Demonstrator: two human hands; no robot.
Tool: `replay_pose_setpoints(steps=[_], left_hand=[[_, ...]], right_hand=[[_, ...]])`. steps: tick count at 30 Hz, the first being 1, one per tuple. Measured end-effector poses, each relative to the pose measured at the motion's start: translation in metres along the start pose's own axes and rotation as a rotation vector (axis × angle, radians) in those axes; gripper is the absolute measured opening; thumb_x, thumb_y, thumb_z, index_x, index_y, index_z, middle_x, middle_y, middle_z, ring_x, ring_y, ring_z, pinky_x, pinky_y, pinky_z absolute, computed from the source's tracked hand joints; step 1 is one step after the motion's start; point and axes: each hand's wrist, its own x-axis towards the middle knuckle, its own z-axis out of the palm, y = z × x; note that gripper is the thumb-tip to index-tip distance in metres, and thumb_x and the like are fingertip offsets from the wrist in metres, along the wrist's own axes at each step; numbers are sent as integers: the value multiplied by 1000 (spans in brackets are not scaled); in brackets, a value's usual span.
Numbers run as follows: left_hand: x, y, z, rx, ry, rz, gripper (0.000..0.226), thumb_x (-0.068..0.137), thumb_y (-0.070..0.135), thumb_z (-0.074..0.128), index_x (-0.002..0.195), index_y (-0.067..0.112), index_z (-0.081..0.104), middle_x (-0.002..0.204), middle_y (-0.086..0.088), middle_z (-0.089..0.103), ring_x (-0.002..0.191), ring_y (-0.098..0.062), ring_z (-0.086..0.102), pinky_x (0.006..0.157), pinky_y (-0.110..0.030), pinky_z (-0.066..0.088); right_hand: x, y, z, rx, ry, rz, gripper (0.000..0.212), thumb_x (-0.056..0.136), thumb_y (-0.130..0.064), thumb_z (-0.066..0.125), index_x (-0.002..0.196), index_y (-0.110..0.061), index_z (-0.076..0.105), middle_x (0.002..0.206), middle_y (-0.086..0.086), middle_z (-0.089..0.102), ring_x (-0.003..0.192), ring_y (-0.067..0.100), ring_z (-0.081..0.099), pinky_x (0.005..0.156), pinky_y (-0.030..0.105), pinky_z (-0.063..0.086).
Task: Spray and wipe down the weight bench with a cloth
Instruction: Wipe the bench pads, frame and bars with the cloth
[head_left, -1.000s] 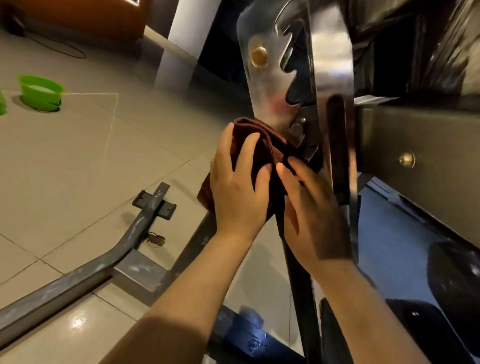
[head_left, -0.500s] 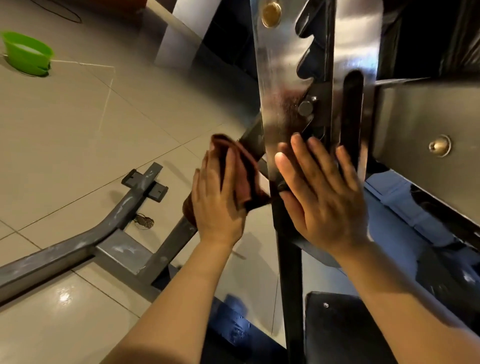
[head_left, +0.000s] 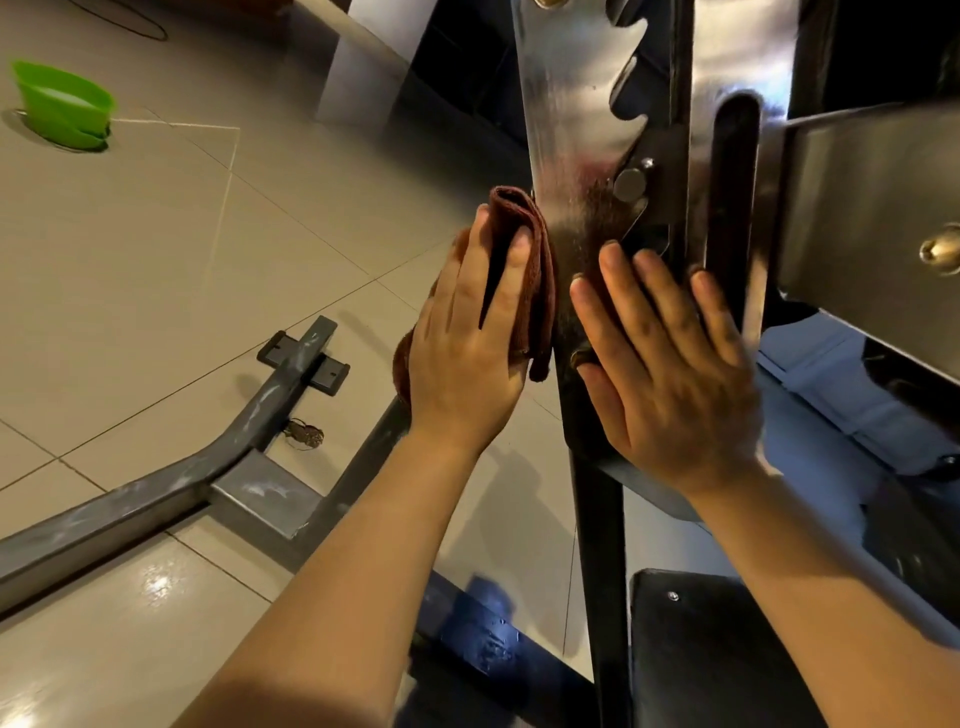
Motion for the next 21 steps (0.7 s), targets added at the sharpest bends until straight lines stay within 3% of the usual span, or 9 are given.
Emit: replay_pose_setpoints(steps=[4, 6, 11, 15, 21], left_hand=[[-29, -18, -10, 36, -101, 79, 61, 88, 15, 50, 144, 19, 27, 151, -11, 17, 137, -39, 27, 96, -54, 49], [-34, -19, -16, 36, -134, 76, 67, 84, 11, 53, 145, 19, 28, 152, -11, 17, 136, -40, 27, 92, -56, 50], [-3, -7, -23, 37, -123, 119, 56, 94, 21, 44, 147, 17, 26, 153, -12, 19, 133, -36, 36, 93, -42, 49], [-7, 0, -21, 50, -112, 51, 53, 95, 21, 41, 146, 15, 29, 152, -16, 26, 130, -39, 42, 90, -45, 51], [7, 21, -19, -20, -62, -93, 59, 95, 18, 49, 149, 8, 28, 152, -22, 32, 132, -36, 43, 98, -42, 47]], right_hand=[[0, 0, -1, 7, 9, -3, 52, 104, -37, 32, 149, -13, 37, 154, 12, 29, 142, 28, 29, 118, 42, 14], [-1, 0, -1, 4, 10, -7, 52, 104, -38, 32, 150, -13, 36, 155, 12, 30, 142, 28, 28, 117, 43, 15], [0, -1, 1, -31, 26, -6, 52, 104, -39, 31, 150, -14, 35, 155, 12, 31, 143, 27, 27, 117, 42, 14], [0, -1, 1, -14, 37, -2, 52, 104, -38, 30, 149, -14, 37, 154, 12, 31, 142, 28, 29, 117, 42, 16], [0, -2, 1, -36, 43, -3, 52, 104, -39, 30, 150, -14, 35, 154, 12, 30, 142, 27, 29, 117, 42, 16]])
